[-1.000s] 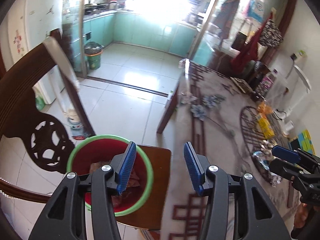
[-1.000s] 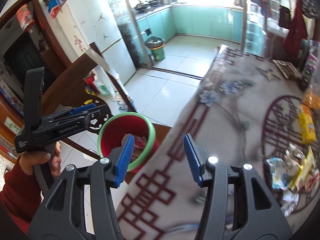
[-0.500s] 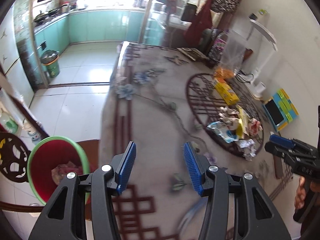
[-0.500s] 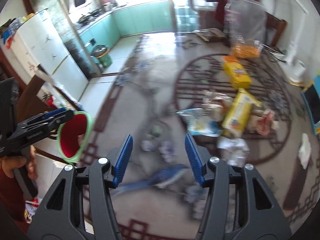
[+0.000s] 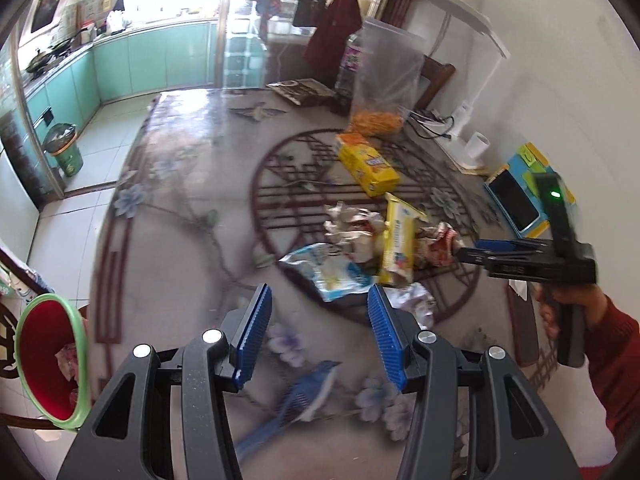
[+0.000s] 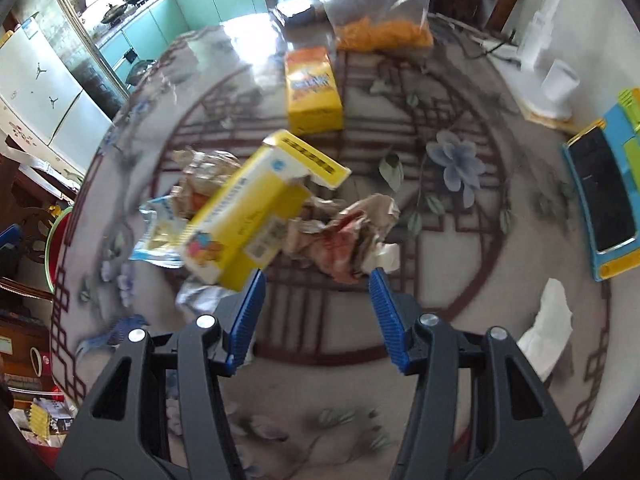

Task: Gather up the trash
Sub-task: 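Move both open tools back over the trash on the table, then grasp the crumpled brown paper with the right tool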

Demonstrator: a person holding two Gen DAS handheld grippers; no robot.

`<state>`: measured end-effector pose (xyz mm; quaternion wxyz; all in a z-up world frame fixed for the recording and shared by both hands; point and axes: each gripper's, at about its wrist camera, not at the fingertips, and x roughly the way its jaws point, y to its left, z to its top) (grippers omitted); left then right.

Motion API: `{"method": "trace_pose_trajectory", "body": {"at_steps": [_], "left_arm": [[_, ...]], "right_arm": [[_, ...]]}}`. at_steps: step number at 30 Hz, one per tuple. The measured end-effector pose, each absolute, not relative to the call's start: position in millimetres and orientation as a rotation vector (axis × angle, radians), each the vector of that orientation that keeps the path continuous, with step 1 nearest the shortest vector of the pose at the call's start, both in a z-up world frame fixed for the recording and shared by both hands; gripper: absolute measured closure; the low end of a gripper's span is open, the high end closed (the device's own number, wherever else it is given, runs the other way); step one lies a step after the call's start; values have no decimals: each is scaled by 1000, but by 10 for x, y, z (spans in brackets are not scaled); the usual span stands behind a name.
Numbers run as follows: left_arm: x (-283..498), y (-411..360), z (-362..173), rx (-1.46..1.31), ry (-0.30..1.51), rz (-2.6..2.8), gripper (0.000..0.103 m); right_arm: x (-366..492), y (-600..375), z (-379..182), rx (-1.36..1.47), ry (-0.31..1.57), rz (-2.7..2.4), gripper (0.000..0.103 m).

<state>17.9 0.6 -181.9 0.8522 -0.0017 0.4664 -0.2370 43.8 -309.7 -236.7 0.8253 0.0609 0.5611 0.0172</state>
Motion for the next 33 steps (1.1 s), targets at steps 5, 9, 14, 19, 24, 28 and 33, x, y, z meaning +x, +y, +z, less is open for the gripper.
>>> {"method": "trace_pose_trajectory", "body": {"at_steps": [5, 9, 14, 19, 24, 28, 33], "left_arm": [[96, -480, -1917, 5, 1022, -517, 50], [69, -813, -1963, 54, 1045, -552, 39], [202, -1110, -2030, 89, 1073, -588, 38], [430, -1411, -2188, 135, 1102, -609, 37], [747, -1637, -2455, 142, 1187, -585, 37], [904, -1718, -2616, 109, 1237, -573, 37], [987, -1798, -2704, 118, 1233, -546, 32]], "right_arm": [[642, -3229, -2609, 147, 1217, 90, 47], [788, -3309, -2679, 165, 1212, 126, 48], [856, -3311, -2762, 164, 1237, 163, 89], [753, -3476, -2698, 236, 1207, 166, 91], [615, -3628, -2594, 159, 1195, 99, 87], [487, -3704, -2587, 96, 1196, 71, 76], [384, -3876, -2555, 187, 1180, 67, 51]]}}
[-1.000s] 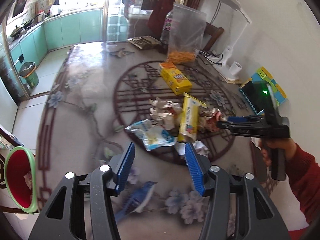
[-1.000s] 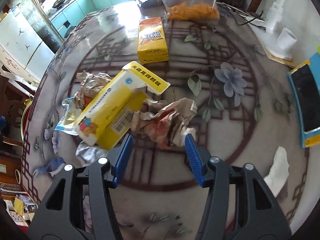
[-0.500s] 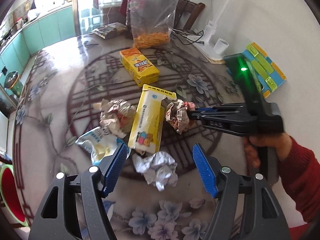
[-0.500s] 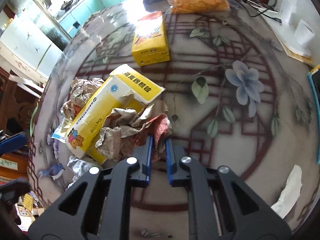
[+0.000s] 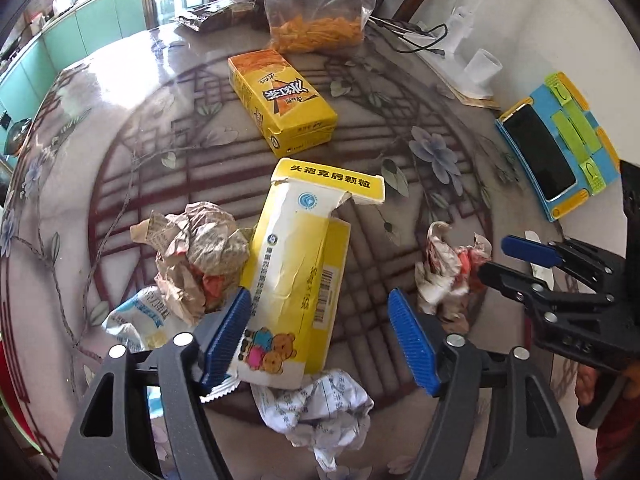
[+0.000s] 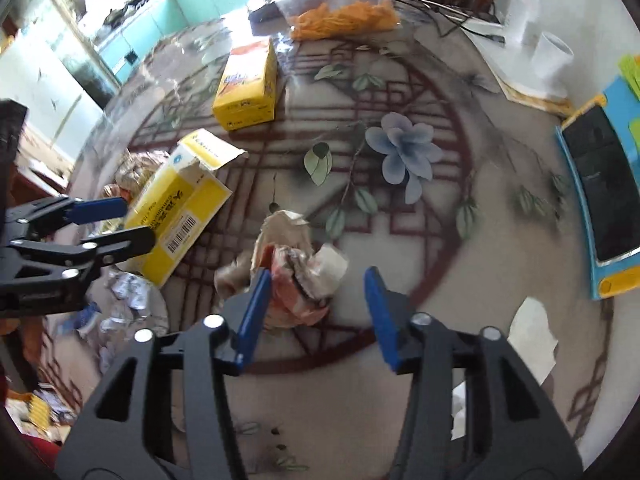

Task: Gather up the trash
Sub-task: 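Grasp the crumpled brown paper with the right tool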

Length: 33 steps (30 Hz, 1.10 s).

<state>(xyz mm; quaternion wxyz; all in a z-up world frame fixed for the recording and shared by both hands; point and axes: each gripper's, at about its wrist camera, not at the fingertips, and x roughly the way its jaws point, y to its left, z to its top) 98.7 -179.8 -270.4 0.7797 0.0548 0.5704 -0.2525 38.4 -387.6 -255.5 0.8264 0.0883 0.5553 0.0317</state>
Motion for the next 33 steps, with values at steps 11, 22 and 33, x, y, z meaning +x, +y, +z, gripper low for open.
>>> {"method": "trace_pose_trajectory", "body": {"at_steps": [11, 22, 33], "left_arm": [[1172, -1833, -2922, 59, 1291, -483, 32], [1097, -1792, -2708, 50, 1222, -540, 103], [1097, -1973, -2719, 122, 1207, -543, 42]], "right_arm": [[441, -3886, -2679, 241, 1212, 54, 41], [354, -3872, -2699, 346, 1212, 46, 40], [325, -3765, -2755, 379, 1226, 42, 38]]}}
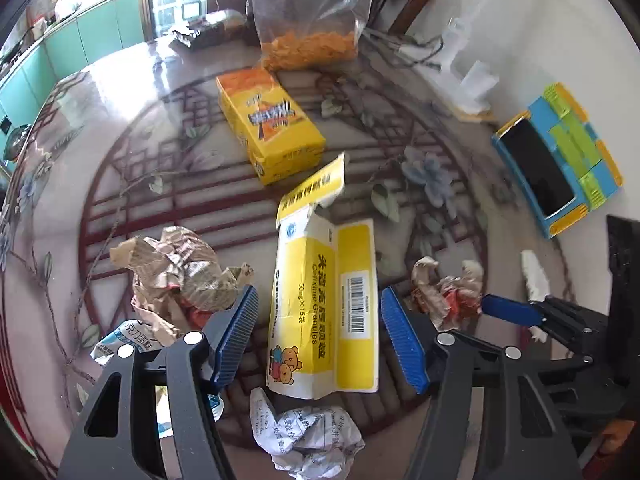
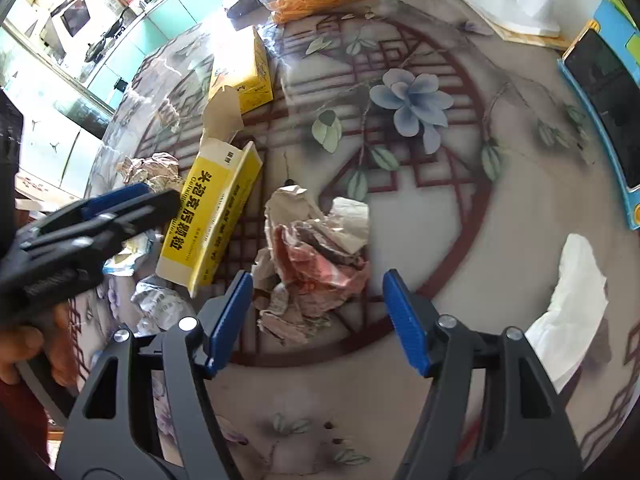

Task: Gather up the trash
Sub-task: 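Grasp the crumpled brown paper with the right tool, then grasp the yellow medicine box with the left tool while the right tool holds the paper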

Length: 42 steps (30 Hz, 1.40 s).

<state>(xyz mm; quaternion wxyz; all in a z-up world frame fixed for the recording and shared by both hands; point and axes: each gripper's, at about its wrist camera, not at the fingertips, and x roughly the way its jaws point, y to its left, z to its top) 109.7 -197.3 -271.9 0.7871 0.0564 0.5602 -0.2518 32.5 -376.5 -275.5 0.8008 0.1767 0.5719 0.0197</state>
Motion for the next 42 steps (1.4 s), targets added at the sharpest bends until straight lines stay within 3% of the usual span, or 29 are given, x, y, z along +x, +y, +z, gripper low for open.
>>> {"method": "trace_pose_trajectory", "body": {"at_steps": [2, 5, 9, 16, 19, 23, 25, 42], "left_arm": [[1121, -2002, -2774, 108, 1235, -531, 42], [1140, -2031, -2799, 79, 1258, -533, 42], [1133, -2089, -2811, 93, 1253, -544, 36], [1150, -2176, -3038, 126, 1317, -547, 36], [1155, -2175, -3097, 124, 1329, -548, 41], [1165, -2155, -3028, 99, 1304, -568, 58], [1155, -2138, -2943, 95, 1278, -578, 61], [624, -1478, -1955, -22, 1054, -524, 61]], "right_arm": [[354, -3728, -2826, 379, 1236, 46, 38], [357, -3708, -2907, 405, 1245, 34, 60], [264, -3895, -2843, 487, 1193, -5, 68], [93, -4195, -2677, 473, 1121, -41, 68], [71, -4229, -2671, 458, 1131, -48, 68], [98, -4184, -2642, 449, 1129, -46, 68], [123, -4148, -2594, 442, 1116, -38, 70], [59, -3745, -1974, 378, 991, 41, 70]]}}
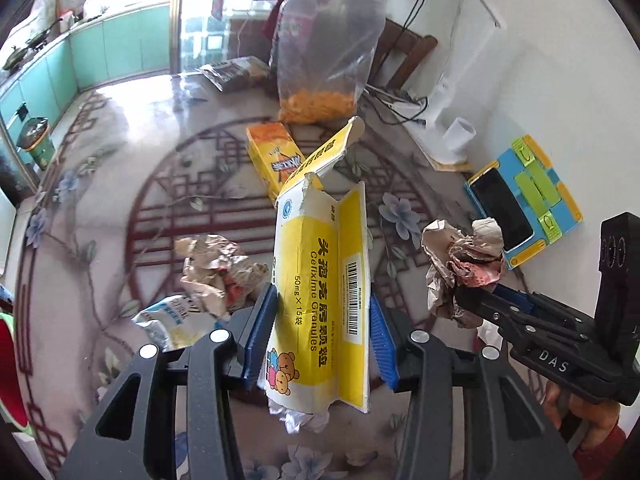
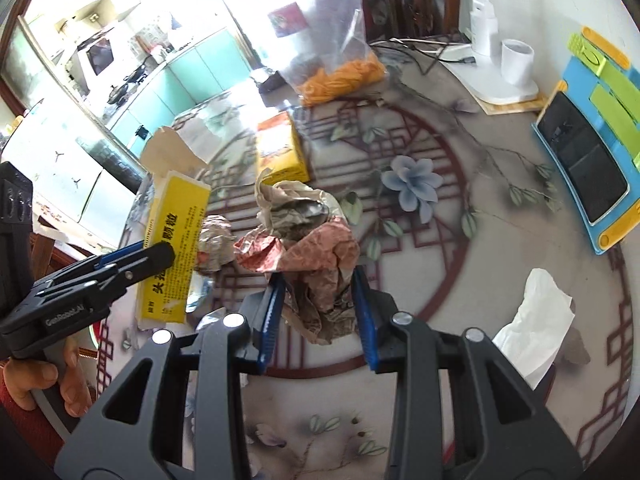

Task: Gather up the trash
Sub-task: 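Grasp the yellow medicine box with the left tool while the right tool holds the paper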

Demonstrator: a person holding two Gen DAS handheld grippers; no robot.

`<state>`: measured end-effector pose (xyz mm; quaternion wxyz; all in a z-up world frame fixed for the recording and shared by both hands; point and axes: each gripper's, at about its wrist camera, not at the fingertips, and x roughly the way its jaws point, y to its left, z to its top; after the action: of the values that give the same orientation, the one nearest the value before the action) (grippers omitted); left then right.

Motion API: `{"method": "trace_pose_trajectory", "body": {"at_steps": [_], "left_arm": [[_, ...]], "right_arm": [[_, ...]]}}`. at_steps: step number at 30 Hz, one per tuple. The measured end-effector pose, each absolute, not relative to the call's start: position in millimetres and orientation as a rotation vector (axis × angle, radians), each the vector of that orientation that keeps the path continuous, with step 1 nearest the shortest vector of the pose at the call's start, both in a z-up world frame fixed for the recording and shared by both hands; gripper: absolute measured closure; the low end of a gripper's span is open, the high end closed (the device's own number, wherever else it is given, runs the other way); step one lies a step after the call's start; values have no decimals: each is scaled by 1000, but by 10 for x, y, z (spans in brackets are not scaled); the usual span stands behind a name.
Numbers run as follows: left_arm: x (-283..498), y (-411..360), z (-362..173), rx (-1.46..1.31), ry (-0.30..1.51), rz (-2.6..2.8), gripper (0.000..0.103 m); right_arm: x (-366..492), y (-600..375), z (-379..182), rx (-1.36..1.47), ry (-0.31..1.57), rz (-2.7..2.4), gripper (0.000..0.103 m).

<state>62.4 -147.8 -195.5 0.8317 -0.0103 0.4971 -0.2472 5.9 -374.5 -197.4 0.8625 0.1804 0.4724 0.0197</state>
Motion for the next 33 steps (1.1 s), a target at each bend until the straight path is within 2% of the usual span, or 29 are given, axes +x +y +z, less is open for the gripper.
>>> {"method": "trace_pose_trajectory", "body": {"at_steps": [15, 33], "left_arm": [[388, -888, -1790, -91, 996, -473, 60], [397, 406, -1831, -169, 986, -418, 61]], "right_arm": [[52, -3031, -1755, 302, 965, 148, 70], [42, -1917, -1613, 250, 973, 170, 70]]}}
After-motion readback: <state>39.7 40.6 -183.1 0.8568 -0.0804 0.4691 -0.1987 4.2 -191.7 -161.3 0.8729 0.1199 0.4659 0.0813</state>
